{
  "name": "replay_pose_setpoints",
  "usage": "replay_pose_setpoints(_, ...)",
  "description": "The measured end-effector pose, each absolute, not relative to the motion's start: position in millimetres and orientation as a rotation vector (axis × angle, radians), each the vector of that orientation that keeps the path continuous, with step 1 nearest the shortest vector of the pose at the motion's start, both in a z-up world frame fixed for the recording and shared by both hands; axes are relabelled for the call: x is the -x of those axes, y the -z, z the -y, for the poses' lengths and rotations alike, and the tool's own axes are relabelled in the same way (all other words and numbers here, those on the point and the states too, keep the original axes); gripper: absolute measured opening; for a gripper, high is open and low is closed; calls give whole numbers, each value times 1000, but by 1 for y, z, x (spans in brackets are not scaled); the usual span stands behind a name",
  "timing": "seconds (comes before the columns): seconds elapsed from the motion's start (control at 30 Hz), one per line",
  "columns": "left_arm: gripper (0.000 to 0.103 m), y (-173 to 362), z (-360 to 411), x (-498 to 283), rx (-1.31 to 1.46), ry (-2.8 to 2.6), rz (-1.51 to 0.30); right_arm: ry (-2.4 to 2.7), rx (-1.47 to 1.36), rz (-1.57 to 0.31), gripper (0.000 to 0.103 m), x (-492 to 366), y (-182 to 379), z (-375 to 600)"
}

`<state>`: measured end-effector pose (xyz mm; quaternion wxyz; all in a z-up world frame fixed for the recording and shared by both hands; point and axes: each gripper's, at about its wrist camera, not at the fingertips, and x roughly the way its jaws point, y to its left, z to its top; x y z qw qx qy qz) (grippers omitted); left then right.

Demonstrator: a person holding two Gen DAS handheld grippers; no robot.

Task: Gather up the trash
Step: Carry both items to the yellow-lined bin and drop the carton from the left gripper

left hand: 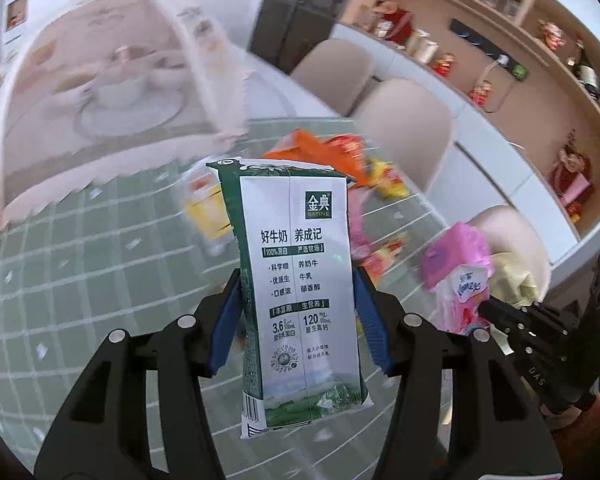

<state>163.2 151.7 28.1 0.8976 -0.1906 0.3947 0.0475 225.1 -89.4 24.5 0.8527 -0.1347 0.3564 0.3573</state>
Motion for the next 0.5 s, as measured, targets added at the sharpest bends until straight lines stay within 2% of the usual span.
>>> replay_pose_setpoints(0.27,52,-78,-41,-259,281,135,-735,-501,181,-654,5,-269,-70,200)
replay_pose_setpoints(0.5,52,-96,75,-319,242,352,-679,-242,122,-585,5,-295,-91,314)
